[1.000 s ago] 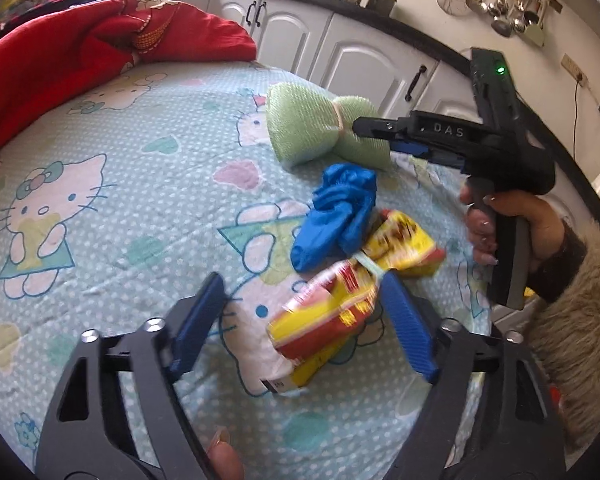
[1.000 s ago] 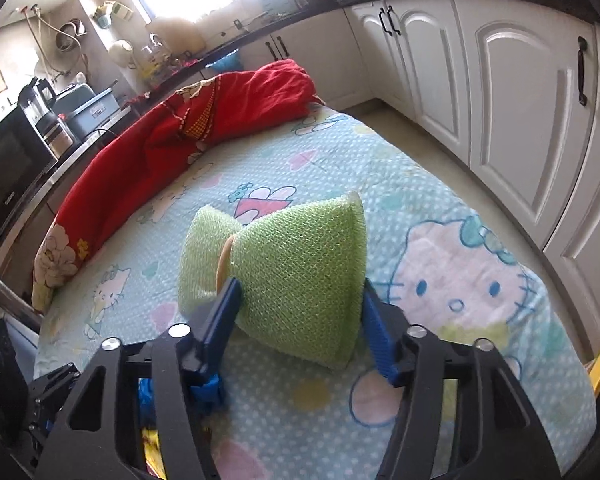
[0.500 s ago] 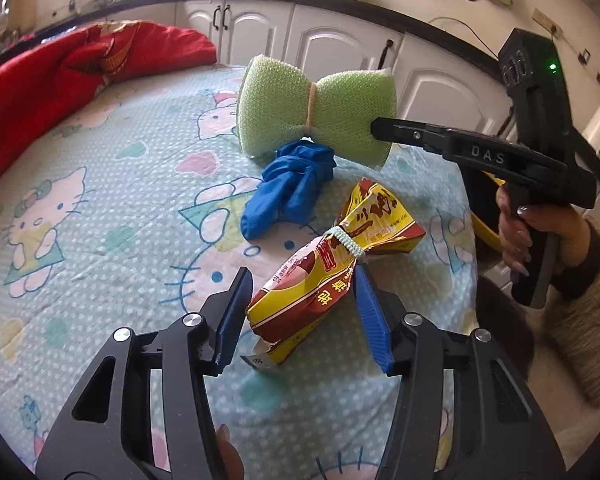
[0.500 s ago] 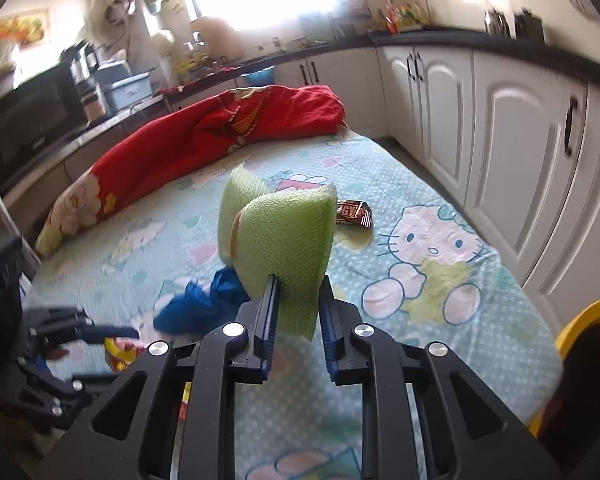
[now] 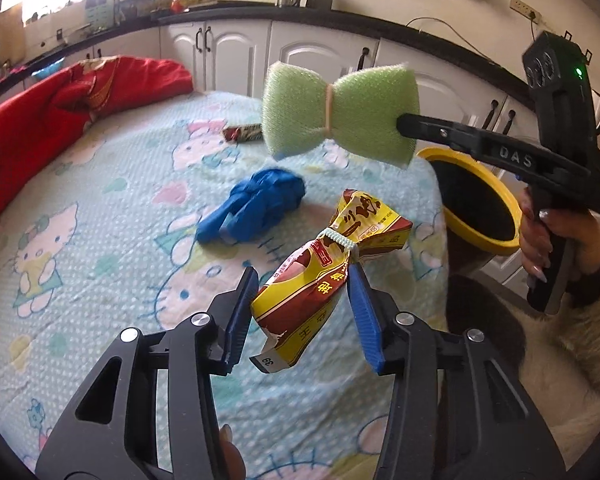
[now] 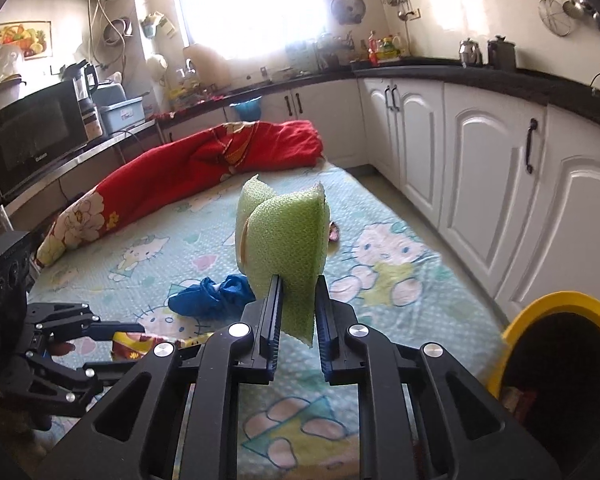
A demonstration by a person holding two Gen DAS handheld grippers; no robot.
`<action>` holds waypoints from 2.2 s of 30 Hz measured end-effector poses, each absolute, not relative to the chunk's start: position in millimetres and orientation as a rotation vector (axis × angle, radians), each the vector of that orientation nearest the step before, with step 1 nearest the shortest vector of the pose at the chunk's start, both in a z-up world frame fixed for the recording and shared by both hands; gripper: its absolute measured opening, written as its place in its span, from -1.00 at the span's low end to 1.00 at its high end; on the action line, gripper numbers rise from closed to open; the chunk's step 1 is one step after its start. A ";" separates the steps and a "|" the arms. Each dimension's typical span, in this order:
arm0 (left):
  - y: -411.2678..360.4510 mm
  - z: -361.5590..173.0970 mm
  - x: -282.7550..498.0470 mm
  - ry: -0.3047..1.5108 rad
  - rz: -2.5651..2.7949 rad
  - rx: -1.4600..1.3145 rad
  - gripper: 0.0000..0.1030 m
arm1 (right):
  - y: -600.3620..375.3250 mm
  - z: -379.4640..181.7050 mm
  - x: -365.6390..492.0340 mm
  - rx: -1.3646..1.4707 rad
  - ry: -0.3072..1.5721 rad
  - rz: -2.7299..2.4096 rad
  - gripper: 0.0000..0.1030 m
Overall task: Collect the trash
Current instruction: 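Carry the snack packets with the left tool while the right tool carries the green sponge to the bin, then open both tools over the bin to drop the packets and sponge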
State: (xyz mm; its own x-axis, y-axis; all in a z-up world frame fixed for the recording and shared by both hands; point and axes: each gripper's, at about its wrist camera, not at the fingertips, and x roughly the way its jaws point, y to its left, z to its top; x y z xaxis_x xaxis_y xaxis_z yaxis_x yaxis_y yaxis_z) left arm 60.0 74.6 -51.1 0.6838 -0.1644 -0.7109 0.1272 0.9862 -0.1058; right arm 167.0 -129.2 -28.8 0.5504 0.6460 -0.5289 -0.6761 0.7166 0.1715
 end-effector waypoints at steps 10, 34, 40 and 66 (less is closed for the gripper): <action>38.9 -28.1 80.6 0.736 -0.202 -0.016 -0.26 | -183.1 -9.9 164.3 -0.029 0.562 0.695 -0.70; -80.3 -6.8 146.9 0.676 -0.369 -0.011 -0.26 | -325.1 -2.9 171.3 0.110 0.533 0.409 -0.70; -105.4 -7.7 158.5 0.678 -0.408 -0.017 -0.26 | -352.0 -11.1 170.8 0.138 0.543 0.341 -0.70; -165.3 -36.3 208.2 0.751 -0.424 -0.117 -0.25 | -397.7 -74.1 171.5 0.162 0.723 0.182 -0.70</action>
